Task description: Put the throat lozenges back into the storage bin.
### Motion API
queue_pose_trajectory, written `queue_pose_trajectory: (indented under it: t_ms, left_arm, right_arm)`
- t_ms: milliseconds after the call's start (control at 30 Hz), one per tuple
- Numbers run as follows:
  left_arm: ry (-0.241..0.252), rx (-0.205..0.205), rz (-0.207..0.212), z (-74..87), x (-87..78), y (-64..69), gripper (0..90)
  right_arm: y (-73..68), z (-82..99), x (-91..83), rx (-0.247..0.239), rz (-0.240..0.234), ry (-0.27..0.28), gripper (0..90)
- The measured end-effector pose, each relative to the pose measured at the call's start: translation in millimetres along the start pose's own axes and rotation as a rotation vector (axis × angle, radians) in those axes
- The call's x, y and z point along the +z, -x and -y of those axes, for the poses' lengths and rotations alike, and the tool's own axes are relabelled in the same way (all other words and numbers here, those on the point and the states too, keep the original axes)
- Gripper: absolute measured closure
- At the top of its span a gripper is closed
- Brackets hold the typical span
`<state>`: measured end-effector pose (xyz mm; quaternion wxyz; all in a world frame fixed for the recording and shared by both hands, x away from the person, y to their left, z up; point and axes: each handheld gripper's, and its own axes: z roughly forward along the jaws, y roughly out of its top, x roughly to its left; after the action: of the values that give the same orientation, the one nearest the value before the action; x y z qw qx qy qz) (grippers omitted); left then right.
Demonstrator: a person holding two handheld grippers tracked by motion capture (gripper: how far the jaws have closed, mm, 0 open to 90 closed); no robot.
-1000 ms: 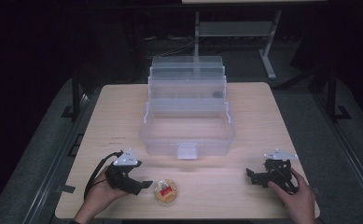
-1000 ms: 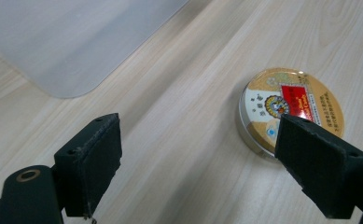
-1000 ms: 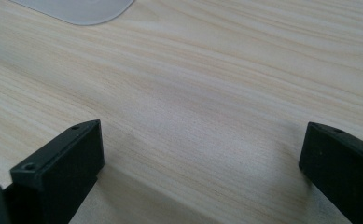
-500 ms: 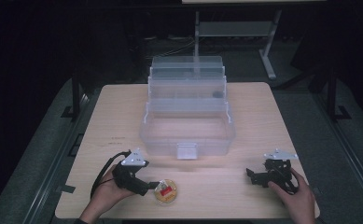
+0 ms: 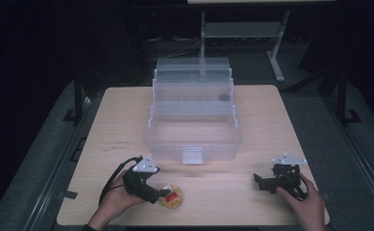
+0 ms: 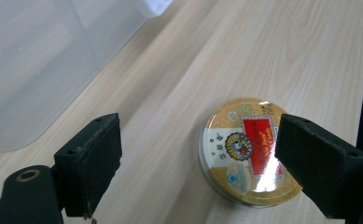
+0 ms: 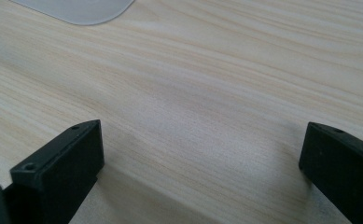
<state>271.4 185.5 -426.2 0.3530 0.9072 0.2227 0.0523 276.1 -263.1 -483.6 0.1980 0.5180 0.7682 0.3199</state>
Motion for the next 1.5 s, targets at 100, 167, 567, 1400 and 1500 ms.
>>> queue_pose_trajectory:
  t_ms: [100, 167, 567, 1400, 1500]
  left_arm:
    - [-0.001, 0.006, 0.013, -2.3, 3.9, 4.6, 14.0]
    - [-0.005, 0.011, 0.015, -2.8, 4.7, 5.5, 14.0]
    - [-0.025, 0.041, 0.05, -7.2, 15.0, 15.6, 14.0]
    - [-0.107, 0.096, 0.07, -8.9, 31.1, 27.0, 13.9]
    - [-0.121, 0.099, 0.072, -8.8, 33.4, 28.1, 13.9]
  right_arm:
    - [0.0, 0.0, 0.0, -0.001, 0.0, 0.0, 0.0]
    - [0.0, 0.0, 0.0, -0.001, 0.0, 0.0, 0.0]
    - [0.0, 0.0, 0.0, -0.001, 0.0, 0.0, 0.0]
    - [-0.2, 0.2, -0.2, 0.001, 0.001, 0.0, 0.0]
    - [-0.1, 0.2, -0.2, 0.0, 0.001, 0.0, 0.0]
